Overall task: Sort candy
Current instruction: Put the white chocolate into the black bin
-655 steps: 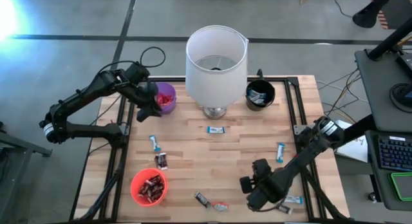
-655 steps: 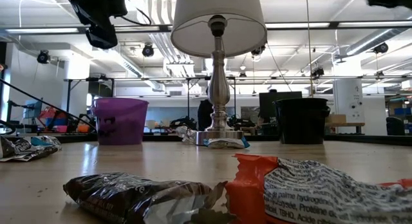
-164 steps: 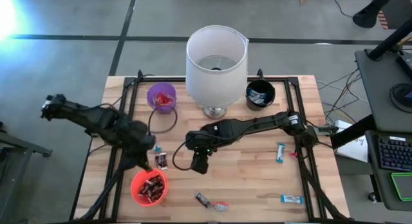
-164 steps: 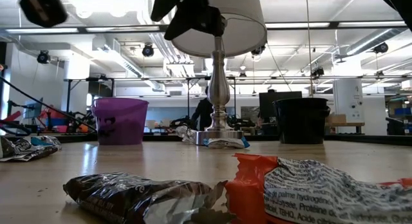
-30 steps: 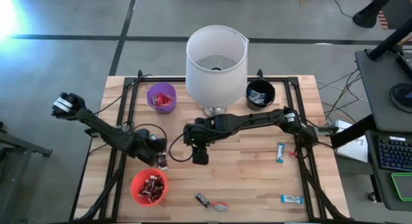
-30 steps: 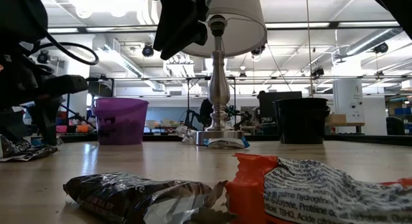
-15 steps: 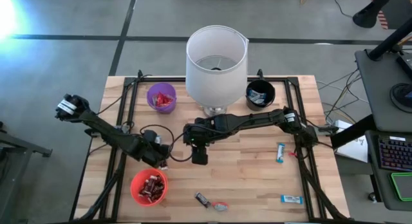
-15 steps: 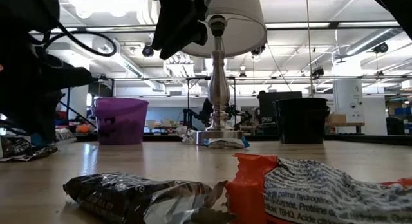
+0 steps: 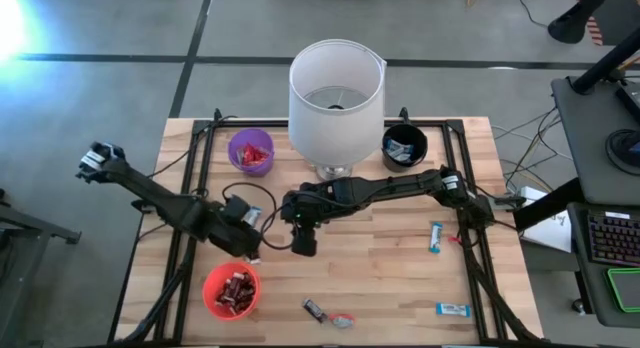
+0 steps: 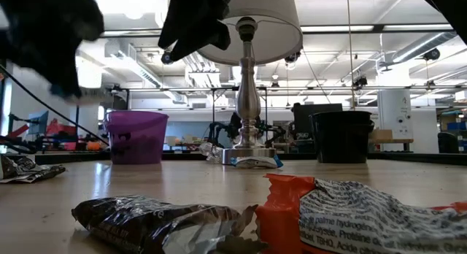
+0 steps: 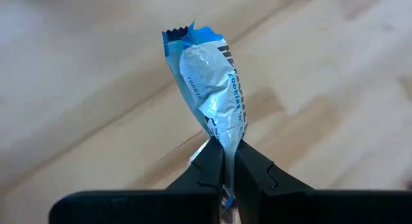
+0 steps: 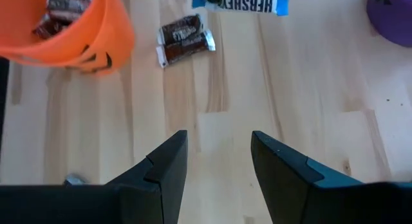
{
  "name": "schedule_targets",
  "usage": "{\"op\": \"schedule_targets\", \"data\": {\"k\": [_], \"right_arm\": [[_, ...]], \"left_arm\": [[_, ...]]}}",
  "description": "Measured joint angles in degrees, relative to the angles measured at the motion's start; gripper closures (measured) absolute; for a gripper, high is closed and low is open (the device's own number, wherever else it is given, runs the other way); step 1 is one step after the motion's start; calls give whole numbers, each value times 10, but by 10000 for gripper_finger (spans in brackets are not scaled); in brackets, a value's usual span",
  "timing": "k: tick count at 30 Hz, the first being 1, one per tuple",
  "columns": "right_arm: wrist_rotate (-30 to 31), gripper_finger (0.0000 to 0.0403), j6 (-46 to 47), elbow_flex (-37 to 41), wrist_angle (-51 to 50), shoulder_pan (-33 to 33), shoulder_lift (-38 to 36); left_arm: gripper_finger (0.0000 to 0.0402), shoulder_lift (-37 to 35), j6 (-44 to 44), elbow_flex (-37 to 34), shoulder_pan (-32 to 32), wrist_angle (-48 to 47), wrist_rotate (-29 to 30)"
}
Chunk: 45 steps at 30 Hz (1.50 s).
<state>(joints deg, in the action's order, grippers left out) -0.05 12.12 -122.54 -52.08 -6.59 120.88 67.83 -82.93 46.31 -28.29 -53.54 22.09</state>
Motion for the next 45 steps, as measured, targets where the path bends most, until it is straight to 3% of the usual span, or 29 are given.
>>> {"op": "schedule_targets", "data": {"k": [8,13,20,27,33,45], "right_arm": [[0,241,0,0,33,-6,-2],[-3,241,-6,-16,90,-9,-5],[0,241,-14,-36,174,-8,-6],[6,241,46,-36,214,-5,-3],[92,241,103,-36,232,-3,3],[120,241,129,-36,245,-1,4]], "left_arm": [[400,-35,175,123,0,-116,7],[400,-61,257,156,0,-123,15],[400,-89,327,158,0,-121,36],[400,-120,404,159,-1,-104,60],[400,-140,495,159,-1,-42,59],[400,-158,557,159,-1,-29,59]]}}
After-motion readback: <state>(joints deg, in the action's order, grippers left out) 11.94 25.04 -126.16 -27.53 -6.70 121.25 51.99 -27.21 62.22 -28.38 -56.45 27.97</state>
